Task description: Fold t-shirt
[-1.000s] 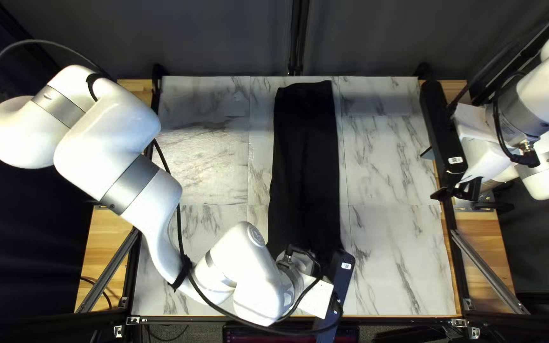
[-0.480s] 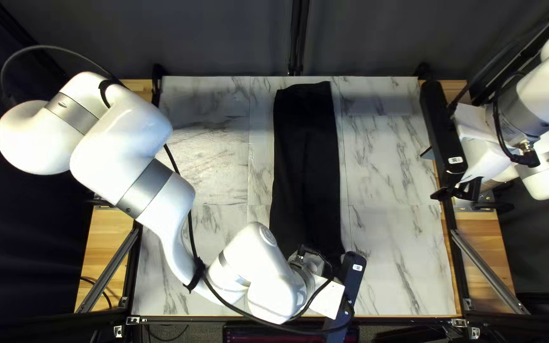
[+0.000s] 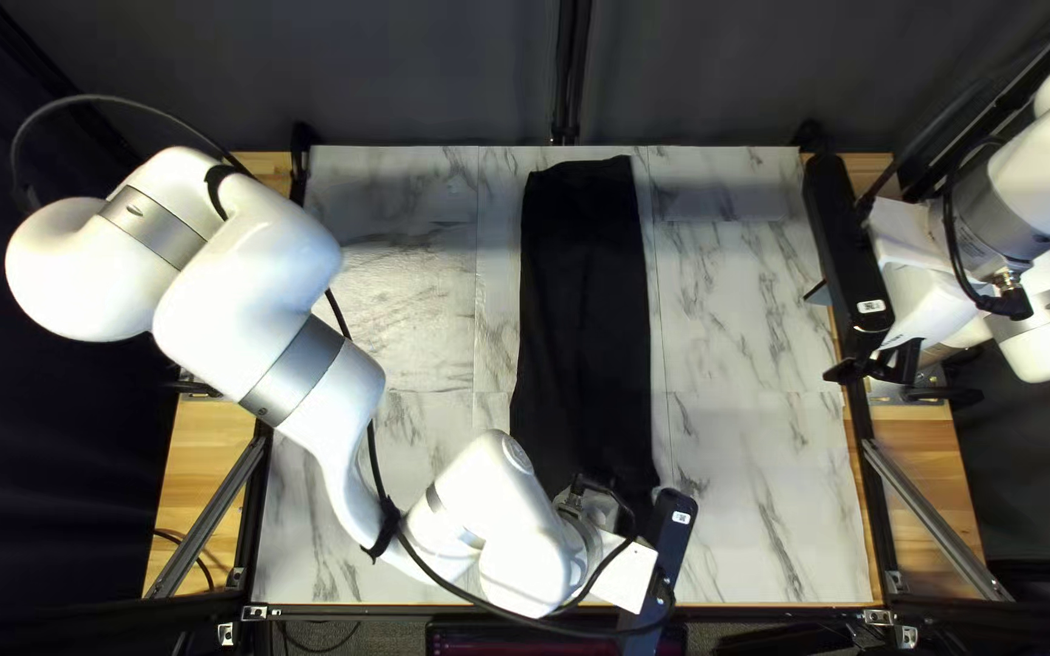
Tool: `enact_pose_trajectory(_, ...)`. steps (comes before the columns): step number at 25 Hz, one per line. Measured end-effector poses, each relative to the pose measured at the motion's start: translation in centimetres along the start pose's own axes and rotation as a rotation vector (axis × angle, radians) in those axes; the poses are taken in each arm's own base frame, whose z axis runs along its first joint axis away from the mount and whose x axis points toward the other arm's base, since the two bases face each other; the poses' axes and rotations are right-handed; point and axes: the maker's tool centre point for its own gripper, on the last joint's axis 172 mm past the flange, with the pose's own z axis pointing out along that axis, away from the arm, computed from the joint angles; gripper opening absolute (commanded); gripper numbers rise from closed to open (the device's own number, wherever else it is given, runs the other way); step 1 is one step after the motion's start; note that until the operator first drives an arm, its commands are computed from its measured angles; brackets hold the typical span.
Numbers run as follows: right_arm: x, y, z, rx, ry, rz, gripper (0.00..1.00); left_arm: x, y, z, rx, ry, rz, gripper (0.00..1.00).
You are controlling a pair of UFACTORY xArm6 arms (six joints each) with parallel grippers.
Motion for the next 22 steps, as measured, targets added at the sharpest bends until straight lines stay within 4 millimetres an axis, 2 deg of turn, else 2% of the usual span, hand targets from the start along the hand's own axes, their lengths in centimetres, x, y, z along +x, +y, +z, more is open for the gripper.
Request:
enact_pose_trajectory(3, 0.0, 0.0, 0.0, 0.0, 0.0, 0.0, 1.0, -1.9, 0.1, 0.8, 0.013, -0.021, -0.001, 1.0)
enact_pose_trajectory(6, 0.0, 0.0, 0.0, 0.0, 0.0, 0.0, 1.0, -5.1, -0.4, 2.9, 0.021, -0.061, 0.003, 1.0)
enact_pose_trajectory(8, 0.0, 0.0, 0.0, 0.0, 0.0, 0.0, 1.0, -6.9, -1.5, 4.1, 0.025, -0.086, 0.004, 1.0)
enact_pose_trajectory(11, 0.0, 0.0, 0.0, 0.0, 0.0, 0.0, 1.0, -8.6, -3.8, 4.6, 0.039, -0.119, 0.015, 1.0)
enact_pose_trajectory(15, 0.0, 0.0, 0.0, 0.0, 0.0, 0.0, 1.0, -10.1, -6.8, 4.1, 0.083, -0.183, 0.037, 1.0)
enact_pose_trajectory(18, 0.0, 0.0, 0.0, 0.0, 0.0, 0.0, 1.0, -10.5, -8.8, 2.6, 0.12, -0.224, 0.053, 1.0)
enact_pose_trajectory(22, 0.0, 0.0, 0.0, 0.0, 0.0, 0.0, 1.0, -10.5, -9.8, 0.1, 0.15, -0.243, 0.077, 1.0)
